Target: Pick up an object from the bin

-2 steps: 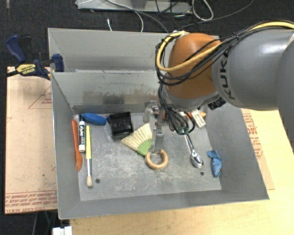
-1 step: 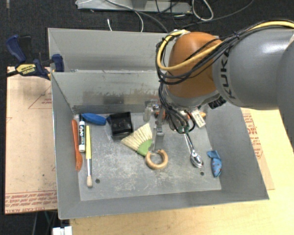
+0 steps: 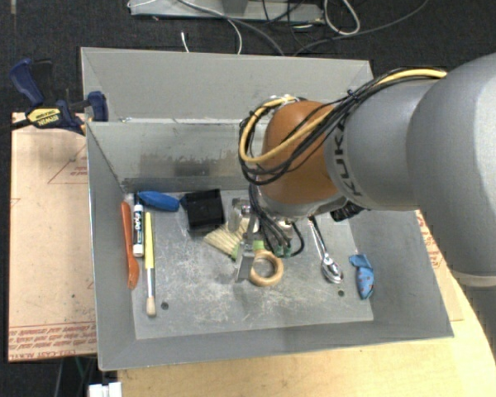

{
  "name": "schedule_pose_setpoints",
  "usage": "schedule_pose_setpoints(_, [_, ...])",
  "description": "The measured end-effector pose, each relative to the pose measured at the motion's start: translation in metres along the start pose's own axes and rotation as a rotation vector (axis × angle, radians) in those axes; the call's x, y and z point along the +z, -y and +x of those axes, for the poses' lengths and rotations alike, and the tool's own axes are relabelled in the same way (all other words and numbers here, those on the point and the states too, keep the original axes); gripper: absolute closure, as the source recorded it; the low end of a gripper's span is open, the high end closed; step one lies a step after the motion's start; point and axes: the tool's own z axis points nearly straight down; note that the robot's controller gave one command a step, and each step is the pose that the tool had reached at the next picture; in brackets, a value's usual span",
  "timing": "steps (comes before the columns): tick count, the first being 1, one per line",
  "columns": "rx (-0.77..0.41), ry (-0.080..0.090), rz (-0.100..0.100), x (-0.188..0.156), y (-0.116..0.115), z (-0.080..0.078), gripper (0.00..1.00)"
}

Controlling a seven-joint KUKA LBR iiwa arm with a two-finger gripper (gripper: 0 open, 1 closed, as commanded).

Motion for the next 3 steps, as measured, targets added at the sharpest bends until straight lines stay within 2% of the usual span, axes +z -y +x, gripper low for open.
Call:
schedule_pose_setpoints(1, [0.017,0.001,0.000,0.013,-0.002,0.003,0.00])
schedule_pose_setpoints(2, [0.202,-0.006,0.001,-0.003,-0.010,0.032,0.00])
schedule_pose_setpoints(3, [0.193,0.005,-0.003,0.025,0.000,0.034,0.00])
